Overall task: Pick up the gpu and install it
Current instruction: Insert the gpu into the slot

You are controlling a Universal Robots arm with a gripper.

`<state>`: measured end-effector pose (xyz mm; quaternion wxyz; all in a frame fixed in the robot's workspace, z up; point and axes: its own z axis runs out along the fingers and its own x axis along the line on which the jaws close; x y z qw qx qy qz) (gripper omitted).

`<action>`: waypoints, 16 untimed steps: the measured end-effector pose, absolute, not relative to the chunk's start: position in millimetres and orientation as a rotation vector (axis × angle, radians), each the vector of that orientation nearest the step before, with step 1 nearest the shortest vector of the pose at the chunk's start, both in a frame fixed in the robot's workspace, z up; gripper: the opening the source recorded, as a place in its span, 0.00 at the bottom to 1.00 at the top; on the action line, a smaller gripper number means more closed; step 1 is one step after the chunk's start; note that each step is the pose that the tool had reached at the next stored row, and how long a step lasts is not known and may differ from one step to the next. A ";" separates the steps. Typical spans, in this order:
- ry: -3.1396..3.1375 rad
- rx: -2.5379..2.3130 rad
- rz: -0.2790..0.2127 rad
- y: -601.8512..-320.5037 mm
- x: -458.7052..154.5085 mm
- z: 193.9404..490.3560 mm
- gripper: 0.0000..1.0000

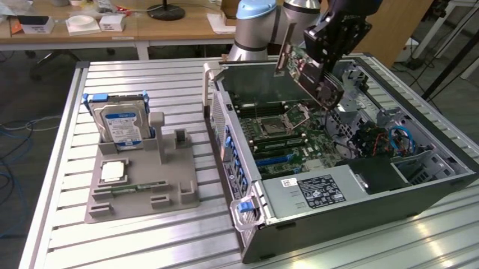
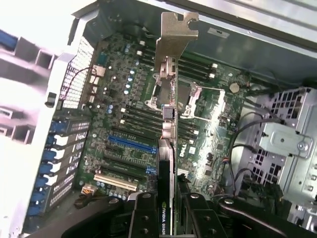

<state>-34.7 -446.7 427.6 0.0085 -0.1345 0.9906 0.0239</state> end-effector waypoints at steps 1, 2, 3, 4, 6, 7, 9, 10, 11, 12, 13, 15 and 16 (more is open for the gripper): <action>3.093 -0.436 0.075 -446.7 -34.7 427.6 0.26; 3.091 -0.454 0.075 -446.8 -34.7 427.6 0.26; 3.088 -0.476 0.075 -446.7 -34.7 427.6 0.26; 3.085 -0.498 0.075 -446.7 -34.7 427.6 0.26; 3.077 -0.546 0.076 -446.8 -34.7 427.6 0.26; 3.073 -0.570 0.076 -446.7 -34.7 427.6 0.26; 3.064 -0.621 0.076 -446.7 -34.7 427.6 0.26; 3.059 -0.647 0.077 -446.7 -34.7 427.6 0.26; 3.054 -0.676 0.077 -446.7 -34.7 427.6 0.26; 3.048 -0.704 0.077 -446.7 -34.7 427.5 0.26; 3.042 -0.730 0.077 -446.7 -34.7 427.5 0.26; 3.030 -0.781 0.078 -446.7 -34.7 427.5 0.26; 3.024 -0.807 0.078 -446.8 -34.7 427.4 0.26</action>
